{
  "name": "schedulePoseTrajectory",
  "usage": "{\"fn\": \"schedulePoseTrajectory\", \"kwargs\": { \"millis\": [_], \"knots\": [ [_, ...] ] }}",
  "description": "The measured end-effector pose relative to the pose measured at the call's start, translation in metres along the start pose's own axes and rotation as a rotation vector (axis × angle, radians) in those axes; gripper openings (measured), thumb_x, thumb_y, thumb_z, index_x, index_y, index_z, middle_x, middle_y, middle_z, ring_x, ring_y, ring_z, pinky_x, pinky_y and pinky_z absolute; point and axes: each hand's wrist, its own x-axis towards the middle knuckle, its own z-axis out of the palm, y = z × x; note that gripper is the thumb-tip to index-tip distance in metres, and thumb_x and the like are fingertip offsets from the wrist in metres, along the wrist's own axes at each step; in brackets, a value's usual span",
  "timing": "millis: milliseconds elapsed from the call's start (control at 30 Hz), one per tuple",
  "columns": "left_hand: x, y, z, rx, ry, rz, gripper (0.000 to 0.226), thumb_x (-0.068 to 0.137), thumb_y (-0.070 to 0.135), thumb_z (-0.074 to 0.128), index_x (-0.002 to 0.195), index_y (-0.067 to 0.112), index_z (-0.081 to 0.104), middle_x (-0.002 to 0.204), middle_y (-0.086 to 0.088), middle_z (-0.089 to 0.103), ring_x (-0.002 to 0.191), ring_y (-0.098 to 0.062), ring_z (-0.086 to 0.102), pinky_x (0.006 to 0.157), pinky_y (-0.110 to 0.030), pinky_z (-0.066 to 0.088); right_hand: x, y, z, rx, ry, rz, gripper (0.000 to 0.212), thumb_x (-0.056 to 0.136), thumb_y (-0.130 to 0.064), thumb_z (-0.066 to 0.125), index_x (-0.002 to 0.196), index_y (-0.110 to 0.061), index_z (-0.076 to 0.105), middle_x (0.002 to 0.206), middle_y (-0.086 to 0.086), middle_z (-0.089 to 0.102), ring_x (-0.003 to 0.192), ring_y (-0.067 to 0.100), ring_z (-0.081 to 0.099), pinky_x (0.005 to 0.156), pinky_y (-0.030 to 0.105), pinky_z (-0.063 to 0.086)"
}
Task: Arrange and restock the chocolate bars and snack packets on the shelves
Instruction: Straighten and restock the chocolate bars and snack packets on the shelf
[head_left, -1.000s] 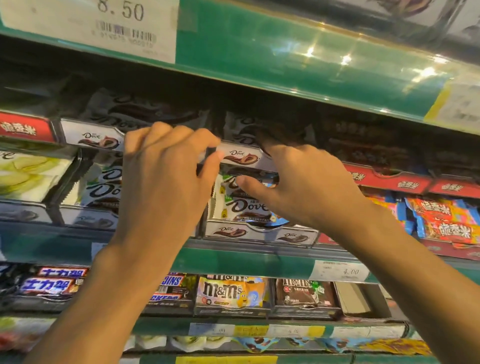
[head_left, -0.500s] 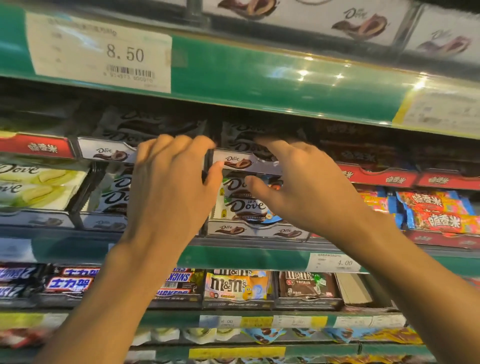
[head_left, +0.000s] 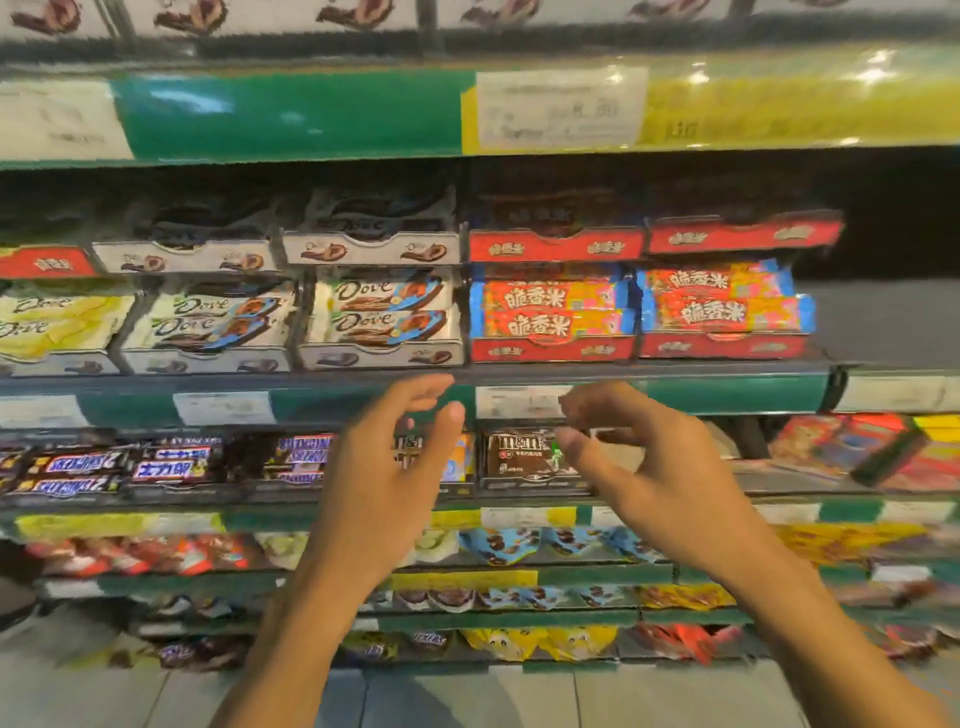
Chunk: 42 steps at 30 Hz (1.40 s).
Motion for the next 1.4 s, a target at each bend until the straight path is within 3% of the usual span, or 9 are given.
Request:
{"fn": "schedulePoseTrajectory", "kwargs": {
  "millis": [100,200,367,567,700,900,1100,1400],
  "knots": [
    [-0.028,0.011,0.065,-0.138,-0.103,-0.091,0.028,0.089,0.047,0.054,0.115,0.04,0.063,0.11,0.029,0.064,0.109,0.01,0.056,0.083,-0.003,0.04,-0.054,0.055,-0.031,0.073,0.046,0.168,0.033,0.088,-0.058,0.059,0.108,-0.032,0.064,0.102,-0.02,0.069,0.099,-0.002,0.065,0.087,0.036,0.055],
    [-0.048,0.028,0.137,-0.203,-0.209,-0.11,0.029,0.09,0.045,0.053,0.117,0.037,0.062,0.112,0.03,0.063,0.11,0.008,0.057,0.087,-0.009,0.043,-0.109,0.105,-0.065,0.128,0.132,0.295,0.033,0.088,-0.061,0.058,0.104,-0.033,0.065,0.101,-0.019,0.069,0.099,0.002,0.066,0.085,0.039,0.056],
    [-0.074,0.071,0.26,-0.306,-0.425,-0.087,0.023,0.093,0.032,0.058,0.113,0.026,0.066,0.109,0.023,0.068,0.107,0.005,0.06,0.087,-0.01,0.045,-0.195,0.165,-0.128,0.216,0.315,0.497,0.03,0.084,-0.049,0.062,0.104,-0.027,0.066,0.098,-0.013,0.071,0.093,0.007,0.068,0.077,0.026,0.057],
    [-0.102,0.132,0.38,-0.364,-0.766,-0.026,0.029,0.09,0.038,0.055,0.114,0.027,0.066,0.112,0.024,0.067,0.109,0.007,0.059,0.086,-0.007,0.043,-0.281,0.216,-0.199,0.267,0.614,0.693,0.016,0.091,-0.036,0.066,0.106,-0.03,0.068,0.101,-0.013,0.072,0.097,0.004,0.068,0.082,0.024,0.055],
    [-0.113,0.164,0.449,-0.383,-0.924,-0.024,0.029,0.09,0.036,0.055,0.115,0.026,0.066,0.113,0.024,0.066,0.111,0.006,0.058,0.091,-0.011,0.046,-0.318,0.24,-0.234,0.291,0.821,0.788,0.02,0.086,-0.039,0.067,0.103,-0.029,0.069,0.099,-0.018,0.072,0.095,0.001,0.068,0.078,0.016,0.052],
    [-0.114,0.216,0.559,-0.463,-1.052,0.004,0.02,0.095,0.022,0.058,0.113,0.02,0.066,0.113,0.01,0.068,0.105,0.005,0.061,0.084,-0.007,0.044,-0.338,0.293,-0.298,0.242,0.948,0.871,0.032,0.081,-0.05,0.064,0.104,-0.028,0.068,0.099,-0.012,0.072,0.094,0.003,0.068,0.079,0.019,0.053],
    [-0.091,0.269,0.654,-0.527,-1.151,0.016,0.027,0.089,0.035,0.058,0.112,0.024,0.066,0.11,0.012,0.069,0.107,0.002,0.061,0.083,-0.007,0.044,-0.329,0.35,-0.376,0.17,0.991,0.908,0.019,0.089,-0.039,0.066,0.105,-0.029,0.066,0.102,-0.012,0.071,0.098,0.002,0.067,0.082,0.021,0.054],
    [-0.024,0.326,0.734,-0.45,-0.992,0.076,0.018,0.095,0.025,0.06,0.112,0.03,0.065,0.11,0.022,0.066,0.106,0.006,0.059,0.087,-0.008,0.043,-0.269,0.429,-0.485,0.173,0.897,0.783,0.016,0.09,-0.033,0.066,0.104,-0.027,0.067,0.099,-0.012,0.072,0.095,0.003,0.067,0.079,0.015,0.052]
  ]
}}
